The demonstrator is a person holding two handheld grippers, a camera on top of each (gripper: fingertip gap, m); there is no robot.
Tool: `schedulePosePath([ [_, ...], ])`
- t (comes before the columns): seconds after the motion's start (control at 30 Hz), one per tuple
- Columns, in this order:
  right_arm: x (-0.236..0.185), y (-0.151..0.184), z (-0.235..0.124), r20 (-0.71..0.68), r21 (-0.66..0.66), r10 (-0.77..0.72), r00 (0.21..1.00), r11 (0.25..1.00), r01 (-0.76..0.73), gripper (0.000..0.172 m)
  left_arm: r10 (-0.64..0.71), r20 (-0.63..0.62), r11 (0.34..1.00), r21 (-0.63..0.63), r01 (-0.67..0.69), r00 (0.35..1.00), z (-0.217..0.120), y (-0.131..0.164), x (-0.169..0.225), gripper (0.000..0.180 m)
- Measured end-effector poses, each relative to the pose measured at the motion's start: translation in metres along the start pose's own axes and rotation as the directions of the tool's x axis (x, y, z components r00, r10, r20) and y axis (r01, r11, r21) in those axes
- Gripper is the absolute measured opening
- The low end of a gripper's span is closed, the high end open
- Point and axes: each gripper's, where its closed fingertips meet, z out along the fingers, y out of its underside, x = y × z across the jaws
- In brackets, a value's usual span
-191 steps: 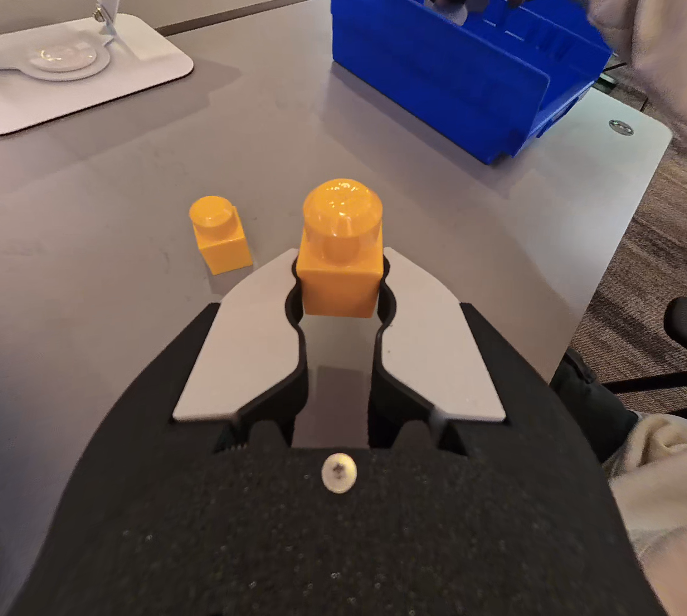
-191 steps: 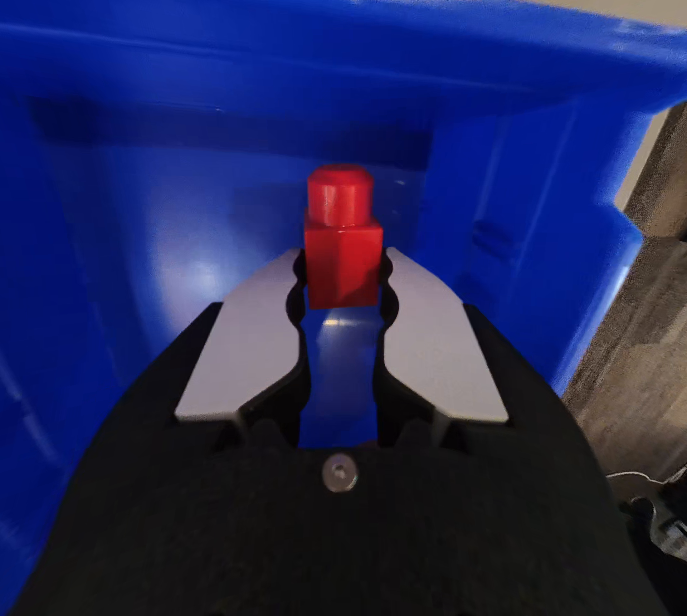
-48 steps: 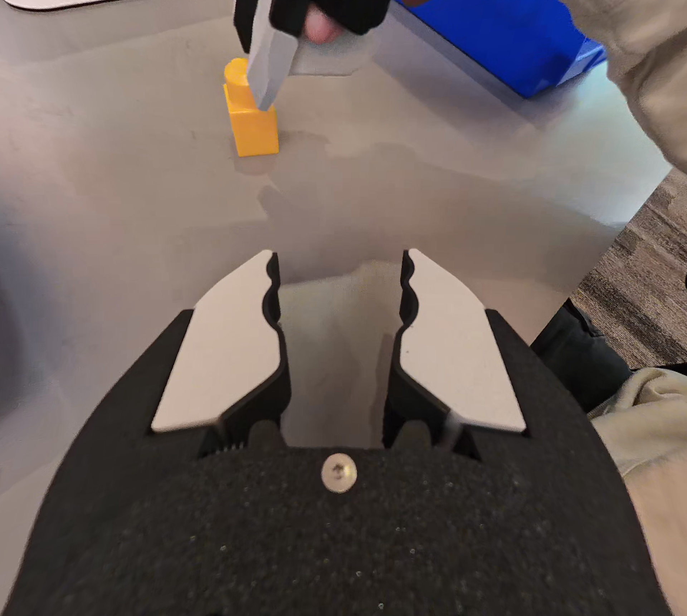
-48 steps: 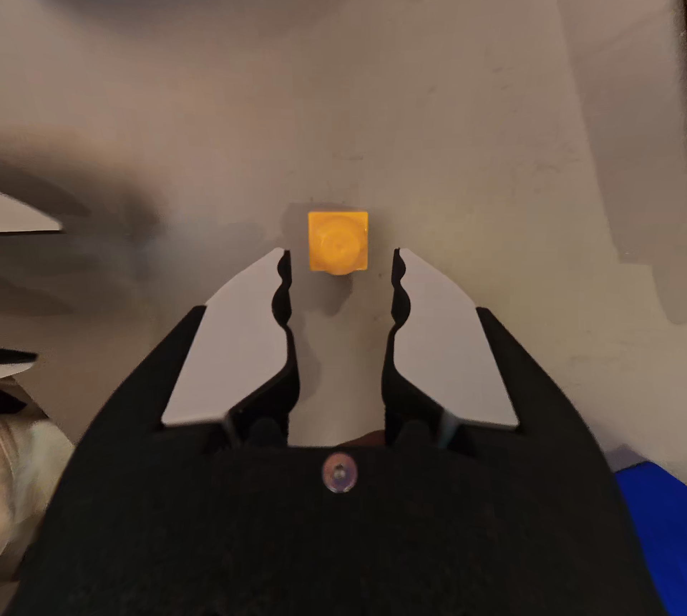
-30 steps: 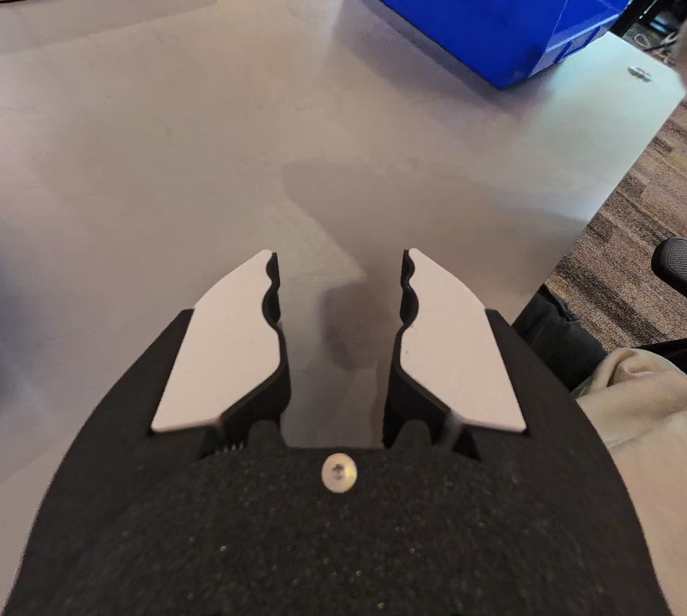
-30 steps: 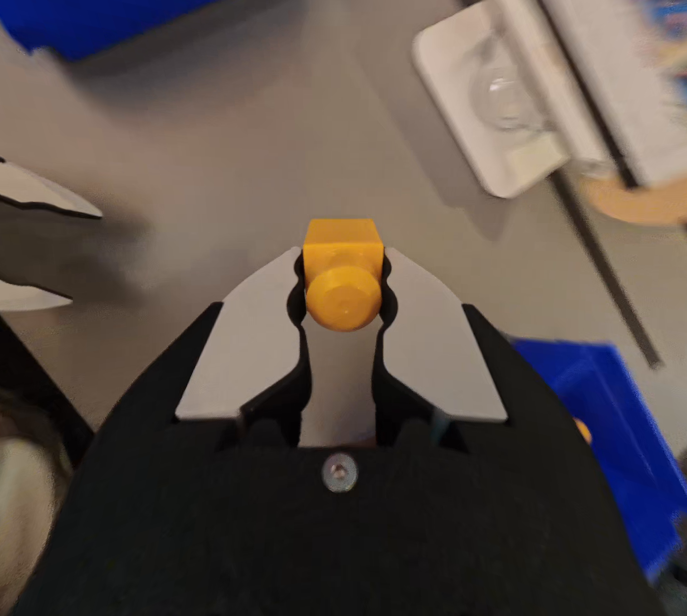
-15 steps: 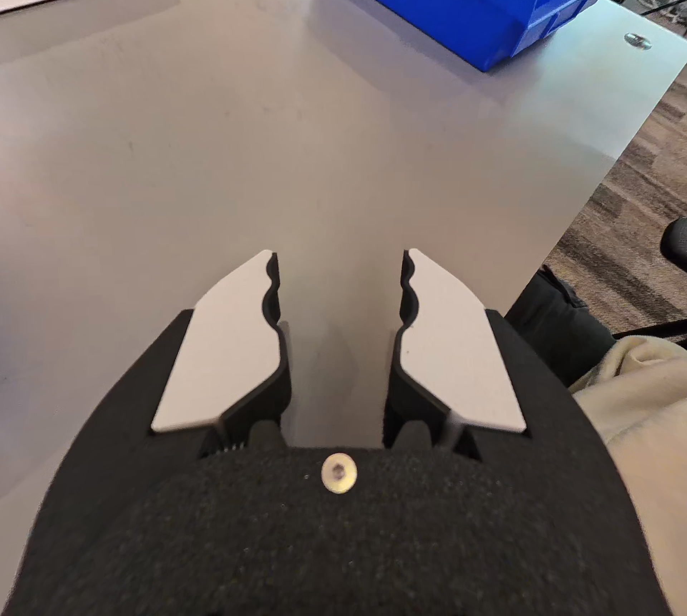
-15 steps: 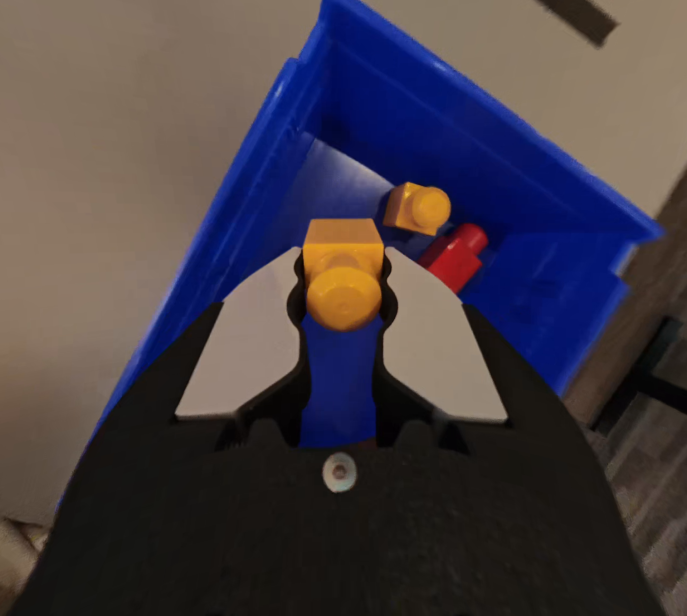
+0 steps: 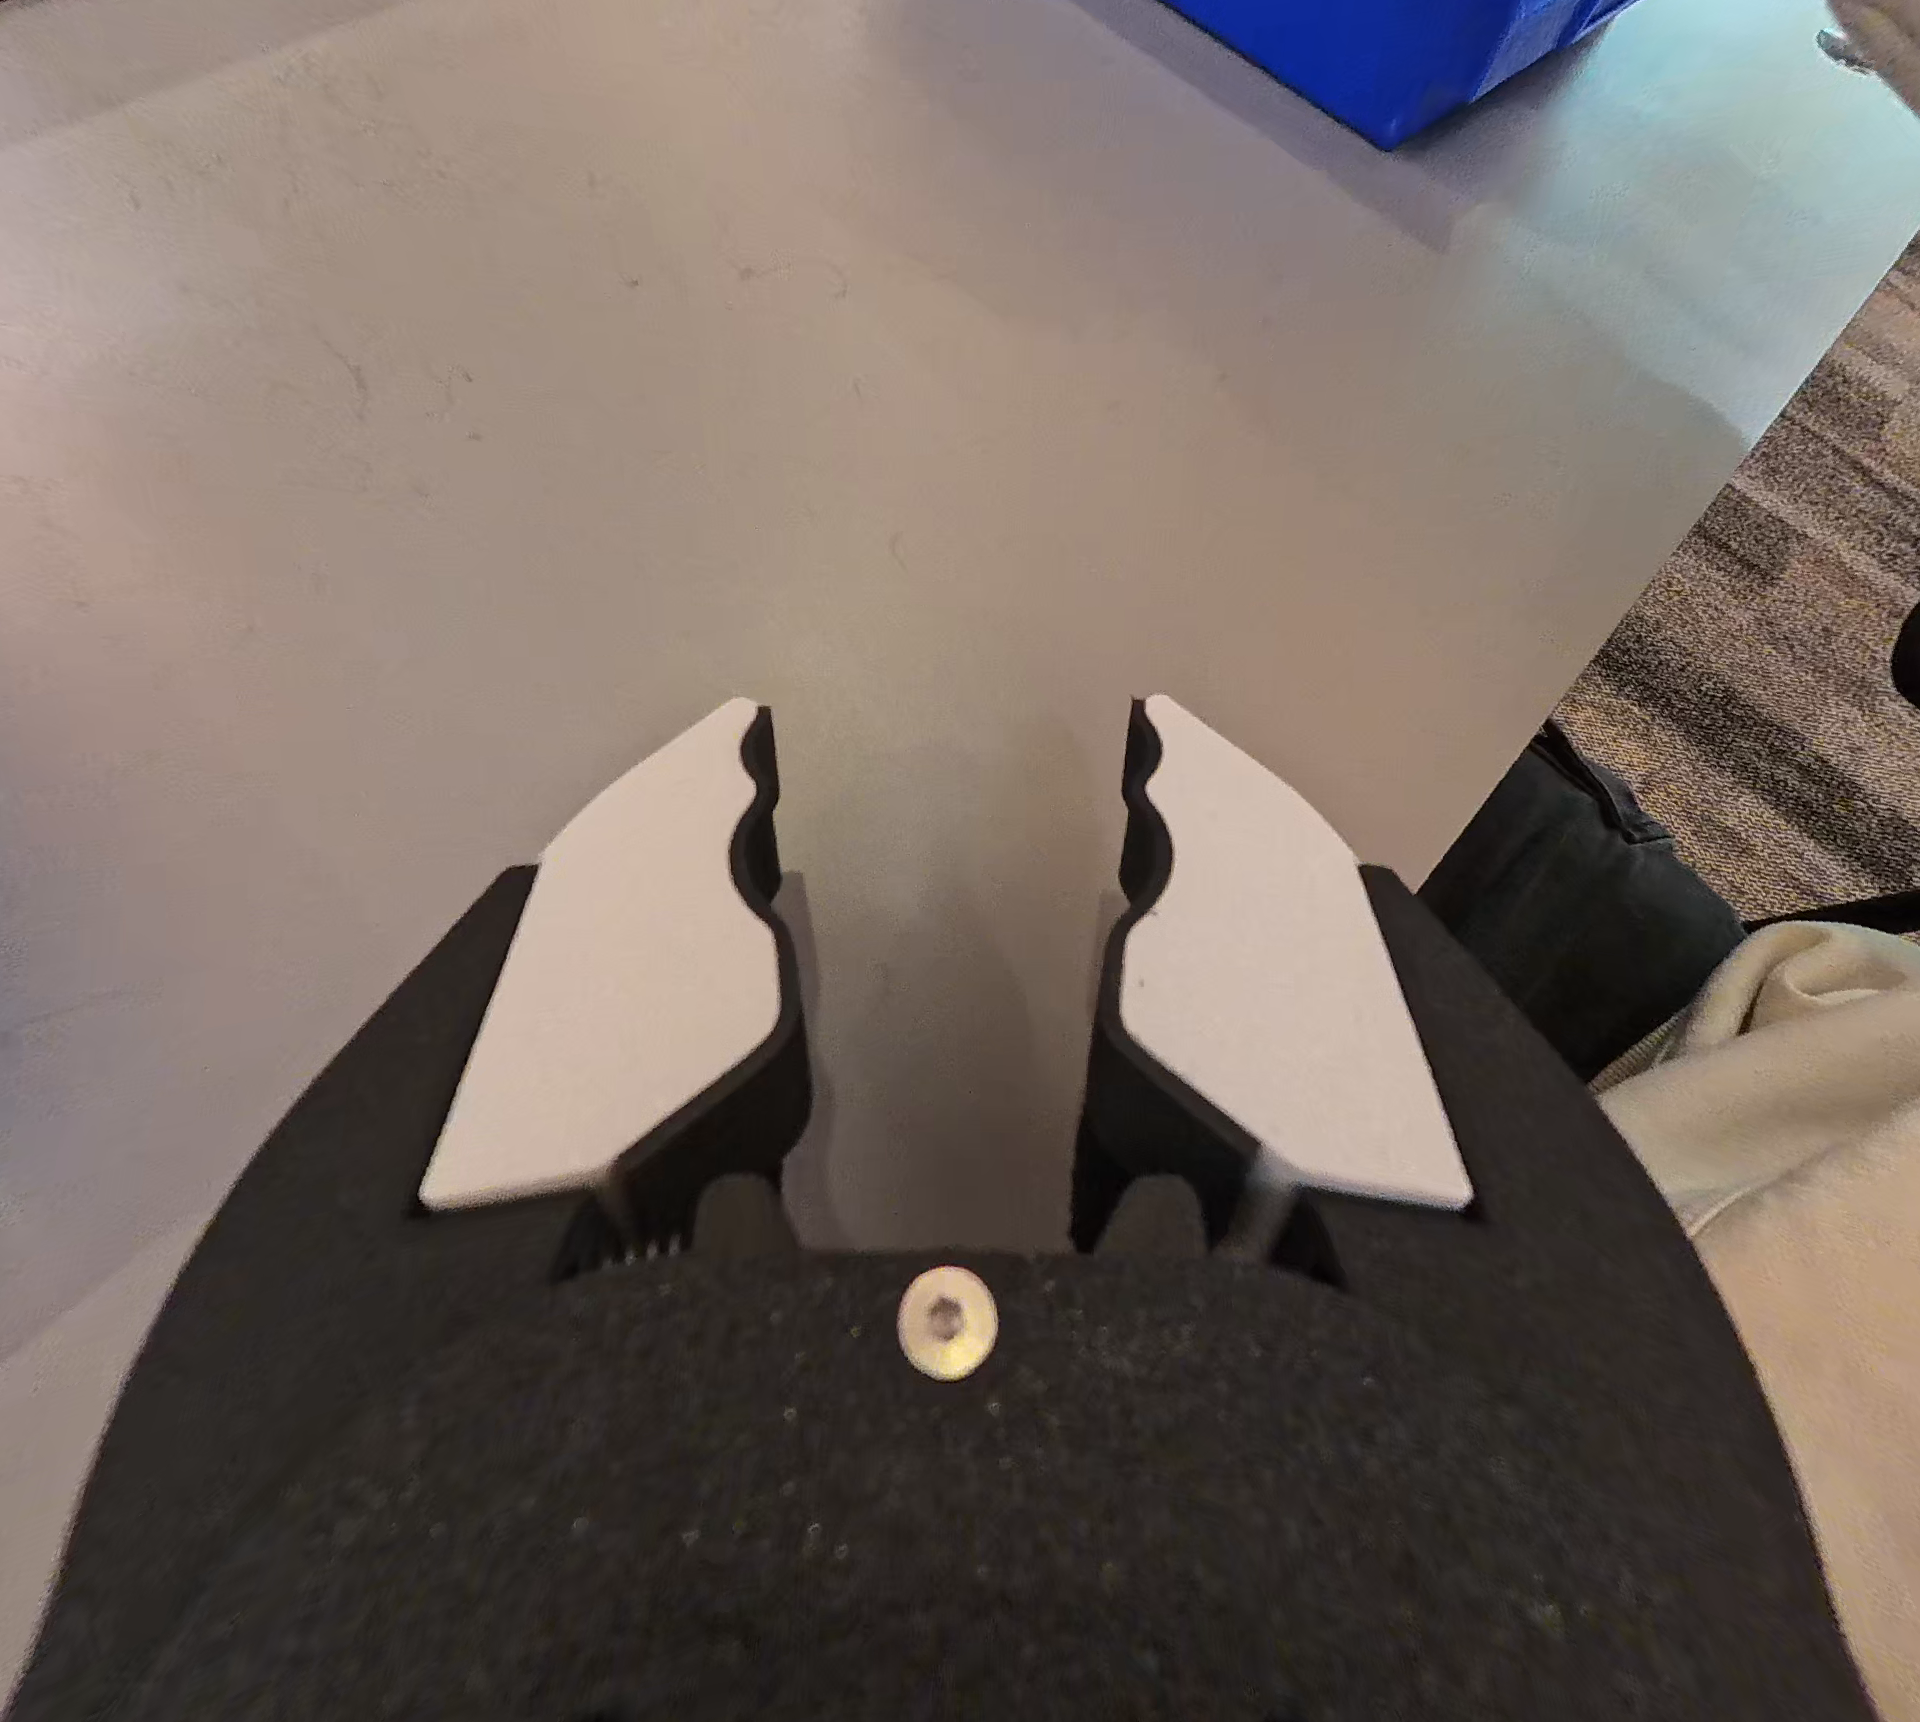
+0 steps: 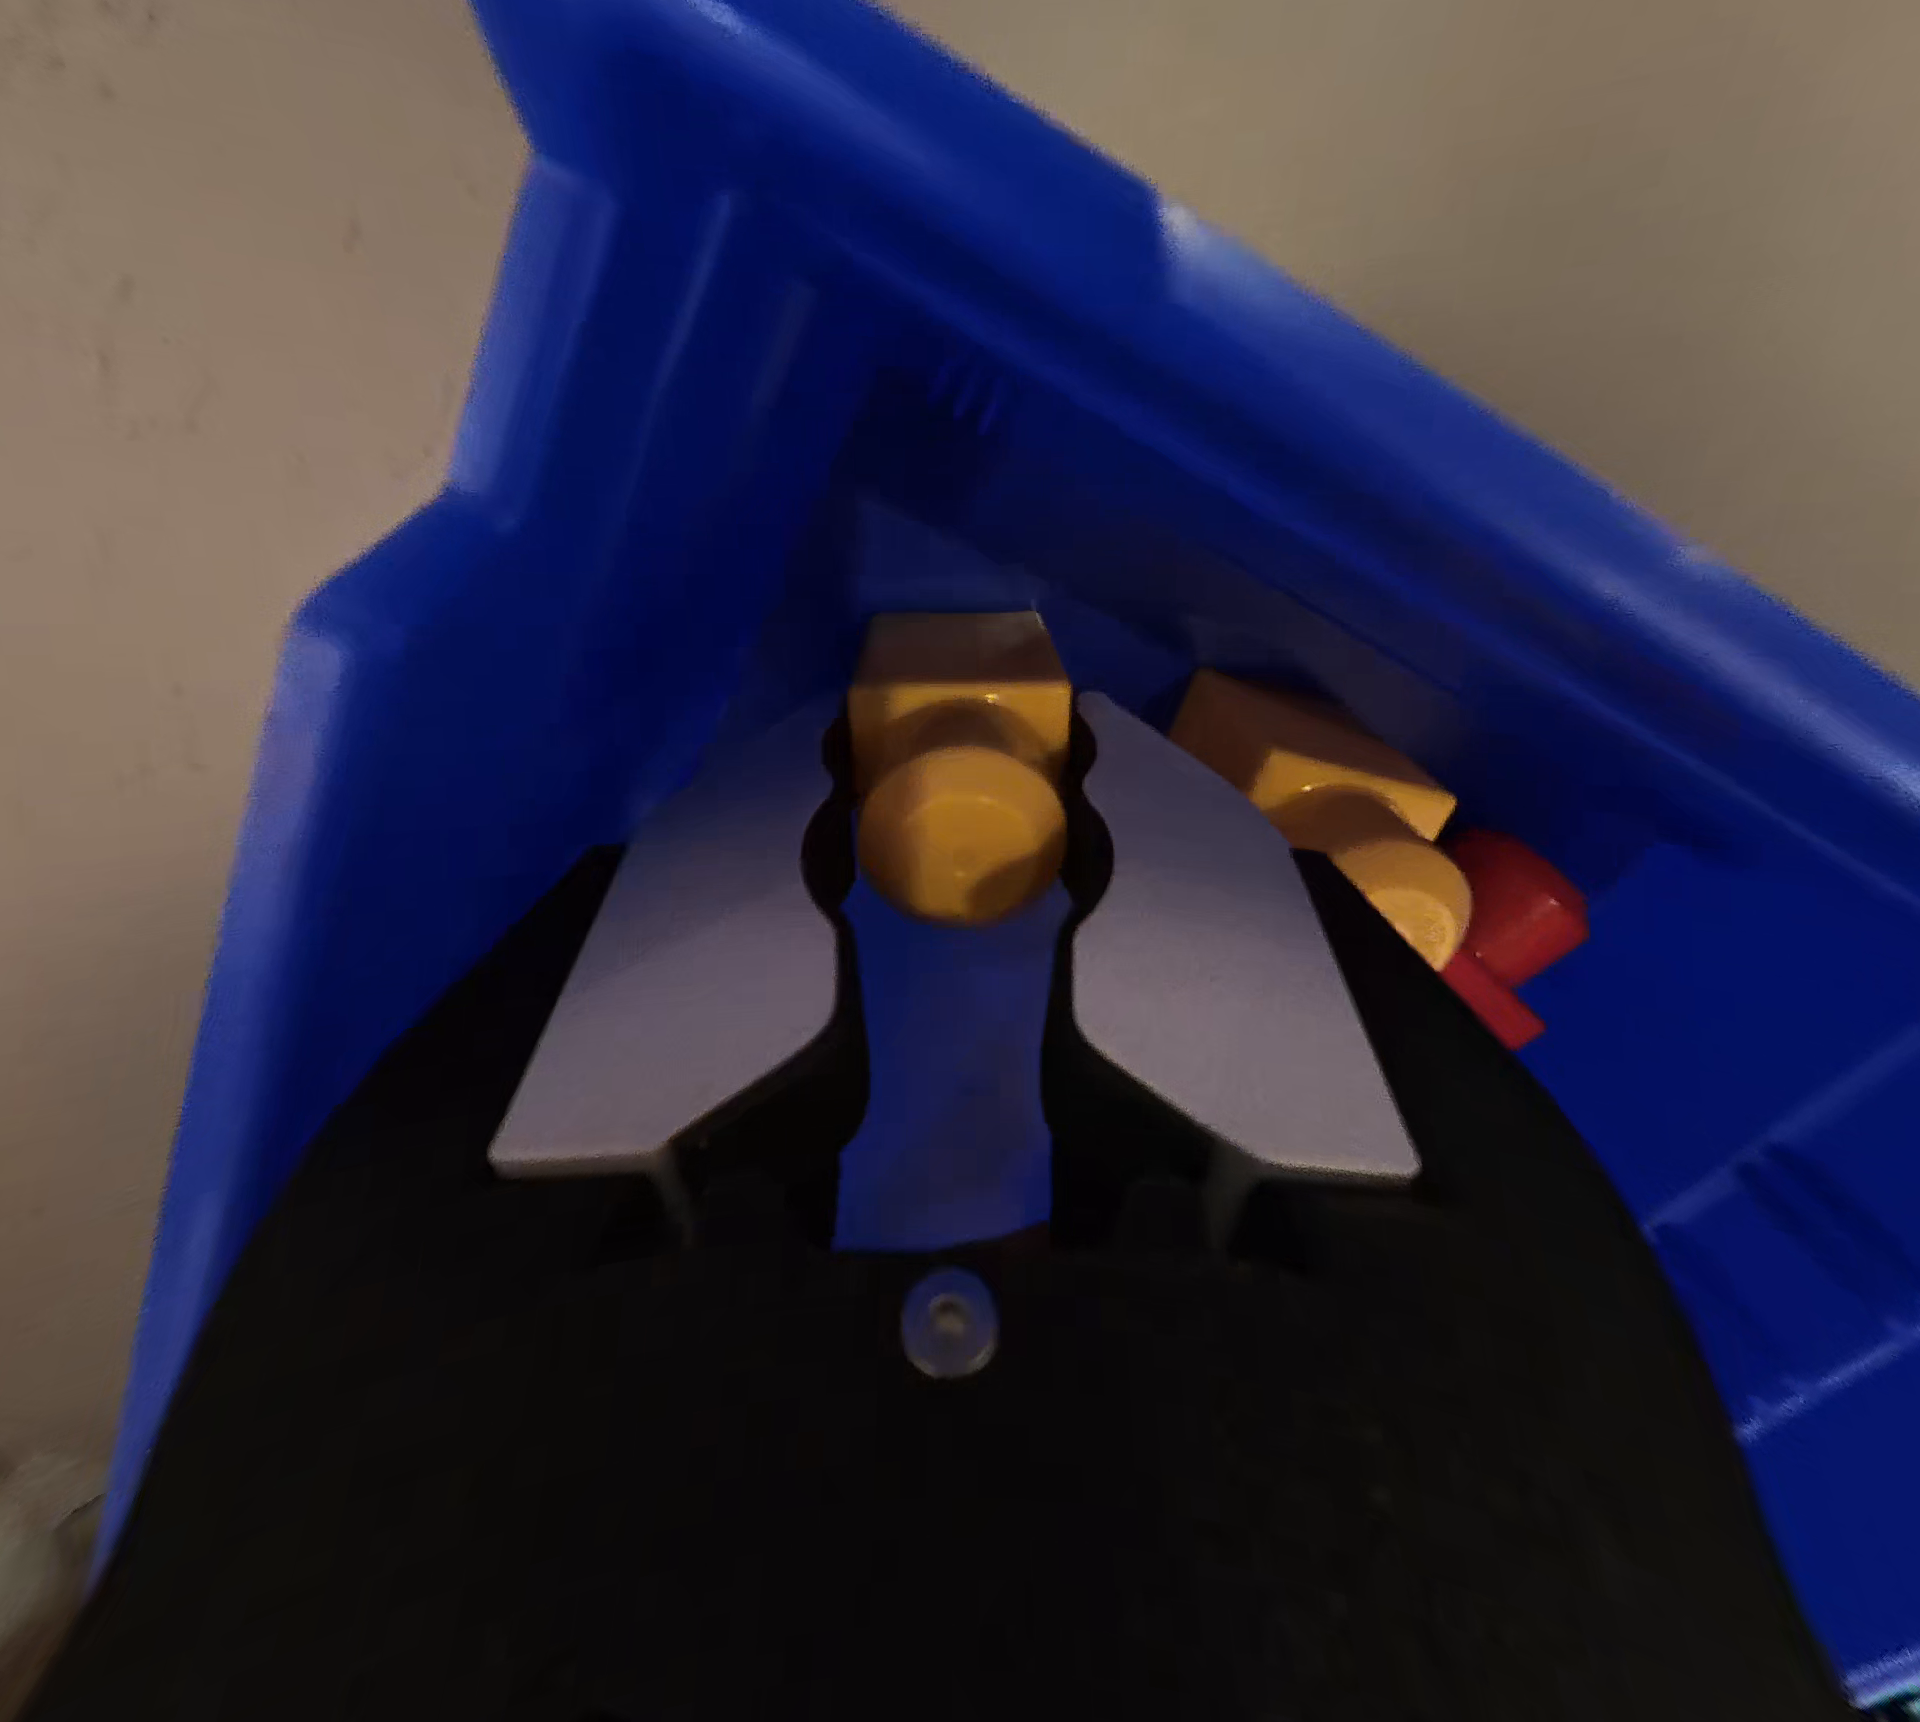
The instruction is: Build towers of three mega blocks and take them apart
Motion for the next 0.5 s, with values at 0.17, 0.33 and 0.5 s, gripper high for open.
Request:
schedulePosePath([
  [0.17,0.004,-0.002,-0.021,-0.032,0.129,0.01,0.999,0.992,-0.006,0.051,-0.005,0.003,1.0,0.001,0.005,1.0,0.0,-0.001,0.0,0.064],
  [0.33,-0.029,0.025,-0.12,-0.068,0.473,0.038,0.997,0.881,-0.001,0.051,-0.017,0.045,1.0,-0.008,0.017,0.999,-0.001,0.0,-0.009,0.064],
  [0.5,-0.206,0.069,-0.198,0.169,0.868,-0.306,0.937,0.496,0.005,0.048,-0.065,0.081,0.998,0.03,0.063,0.995,-0.004,-0.005,-0.026,0.063],
])
